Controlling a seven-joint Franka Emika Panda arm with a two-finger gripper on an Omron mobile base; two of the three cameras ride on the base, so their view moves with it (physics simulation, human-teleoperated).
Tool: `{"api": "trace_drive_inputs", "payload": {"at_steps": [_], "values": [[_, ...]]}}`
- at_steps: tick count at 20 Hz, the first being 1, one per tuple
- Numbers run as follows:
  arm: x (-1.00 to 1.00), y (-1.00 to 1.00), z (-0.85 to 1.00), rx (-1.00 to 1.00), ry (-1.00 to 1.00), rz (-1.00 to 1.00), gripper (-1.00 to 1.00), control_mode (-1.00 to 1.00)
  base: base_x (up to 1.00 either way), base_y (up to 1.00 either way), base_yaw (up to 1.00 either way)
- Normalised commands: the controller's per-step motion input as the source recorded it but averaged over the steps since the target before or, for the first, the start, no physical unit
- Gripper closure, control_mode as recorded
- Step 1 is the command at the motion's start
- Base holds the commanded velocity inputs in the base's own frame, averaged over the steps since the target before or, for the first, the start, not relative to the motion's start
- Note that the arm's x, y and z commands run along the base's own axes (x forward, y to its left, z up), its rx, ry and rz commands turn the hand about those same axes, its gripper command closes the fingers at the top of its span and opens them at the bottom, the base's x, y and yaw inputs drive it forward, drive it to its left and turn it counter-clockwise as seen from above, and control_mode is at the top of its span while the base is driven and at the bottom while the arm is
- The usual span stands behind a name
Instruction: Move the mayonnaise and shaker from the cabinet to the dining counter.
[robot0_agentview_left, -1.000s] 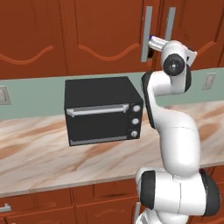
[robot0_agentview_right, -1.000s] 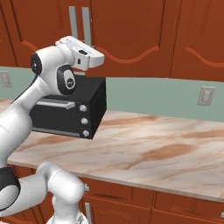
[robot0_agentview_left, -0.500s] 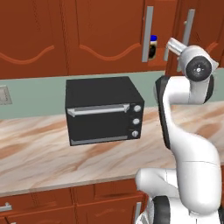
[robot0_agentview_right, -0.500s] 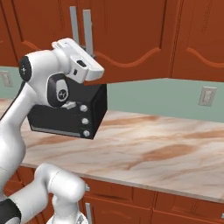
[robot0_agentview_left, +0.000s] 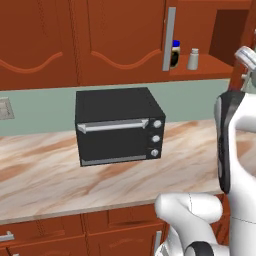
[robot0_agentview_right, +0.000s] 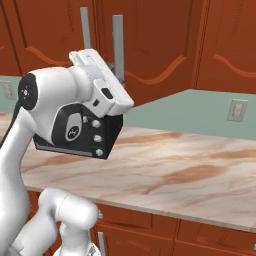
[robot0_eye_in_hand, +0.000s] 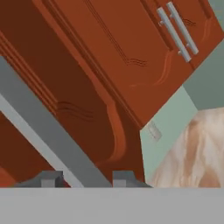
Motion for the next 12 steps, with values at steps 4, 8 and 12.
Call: {"api": "trace_drive_inputs", "payload": {"at_steps": [4, 8, 12], "values": [[-0.81, -0.60, -0.13, 0.08, 0.00, -0.03, -1.00, -1.00, 0.00, 0.00, 0.00], [-0.97, 0.35, -0.02, 0.00, -0.02, 0.00, -1.00, -1.00, 0.00, 0.00, 0.00], [-1.00, 0.97, 0.00, -0.07, -0.13, 0.00, -1.00, -1.00, 0.00, 0.00, 0.00]]}}
